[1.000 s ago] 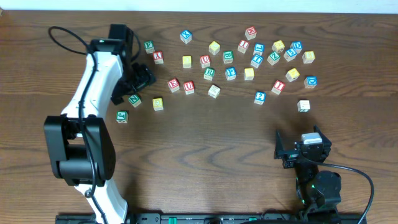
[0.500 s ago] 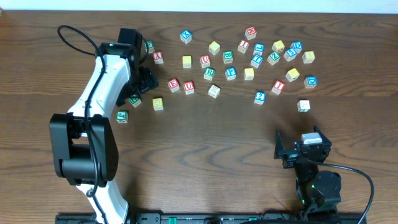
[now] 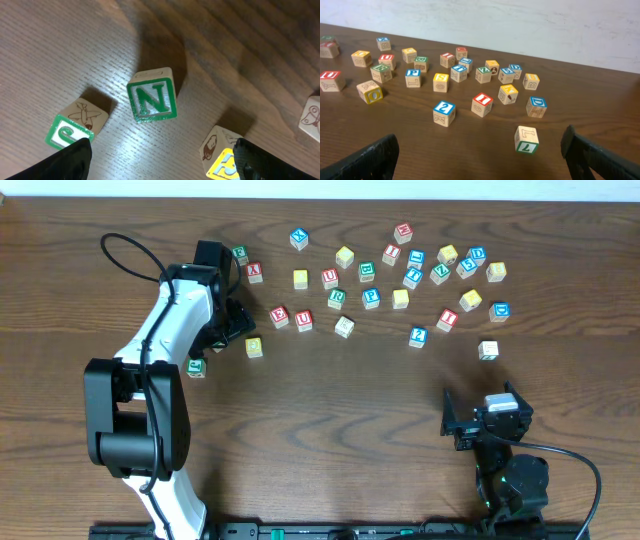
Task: Spell out NEURIPS
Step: 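Lower the left gripper around the green N block and close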
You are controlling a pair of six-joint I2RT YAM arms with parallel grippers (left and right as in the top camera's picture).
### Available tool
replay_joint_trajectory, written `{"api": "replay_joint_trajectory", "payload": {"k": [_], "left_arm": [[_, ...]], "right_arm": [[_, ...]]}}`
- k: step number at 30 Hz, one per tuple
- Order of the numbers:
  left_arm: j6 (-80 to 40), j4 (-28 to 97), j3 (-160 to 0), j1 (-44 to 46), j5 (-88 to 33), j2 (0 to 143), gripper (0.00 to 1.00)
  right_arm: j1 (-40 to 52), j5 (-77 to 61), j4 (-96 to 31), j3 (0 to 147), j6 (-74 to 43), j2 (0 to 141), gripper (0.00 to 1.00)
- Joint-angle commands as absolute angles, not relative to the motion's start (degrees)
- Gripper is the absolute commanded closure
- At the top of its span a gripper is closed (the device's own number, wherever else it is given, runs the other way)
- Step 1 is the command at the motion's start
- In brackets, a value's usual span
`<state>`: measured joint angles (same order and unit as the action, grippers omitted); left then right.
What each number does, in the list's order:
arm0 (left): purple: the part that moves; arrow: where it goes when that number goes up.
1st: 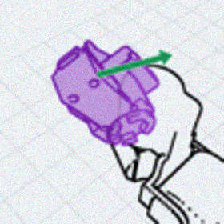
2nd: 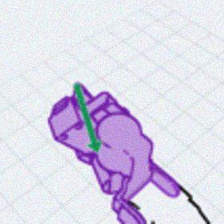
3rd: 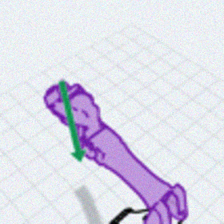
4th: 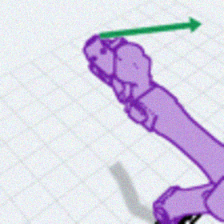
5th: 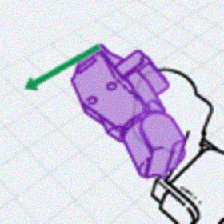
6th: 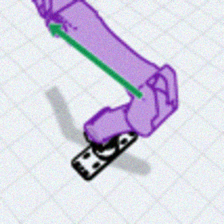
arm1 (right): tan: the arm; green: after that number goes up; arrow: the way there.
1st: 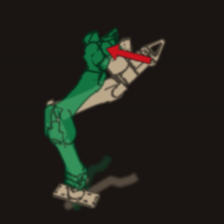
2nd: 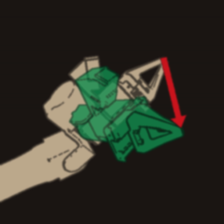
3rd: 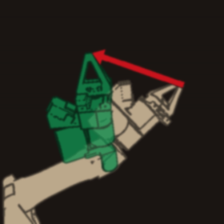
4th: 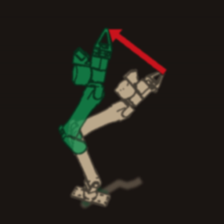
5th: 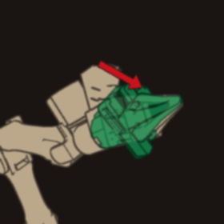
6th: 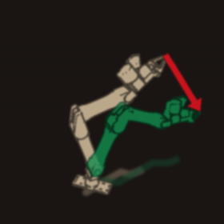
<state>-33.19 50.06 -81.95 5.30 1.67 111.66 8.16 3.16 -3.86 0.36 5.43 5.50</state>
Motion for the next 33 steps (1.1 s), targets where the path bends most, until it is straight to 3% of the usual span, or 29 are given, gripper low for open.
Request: {"api": "replay_joint_trajectory", "payload": {"k": [1, 33], "left_arm": [[-33.2, 49.6, -81.2, 5.1, 2.2, 109.5, 0.11], [-27.7, 42.4, -76.0, 3.2, -3.1, 107.6, 0.14]], "right_arm": [[7.9, 3.0, -4.1, 0.3, 5.2, 5.3, 0.01], [7.9, 3.0, -4.1, 0.3, 5.2, 5.3, 0.01]]}}
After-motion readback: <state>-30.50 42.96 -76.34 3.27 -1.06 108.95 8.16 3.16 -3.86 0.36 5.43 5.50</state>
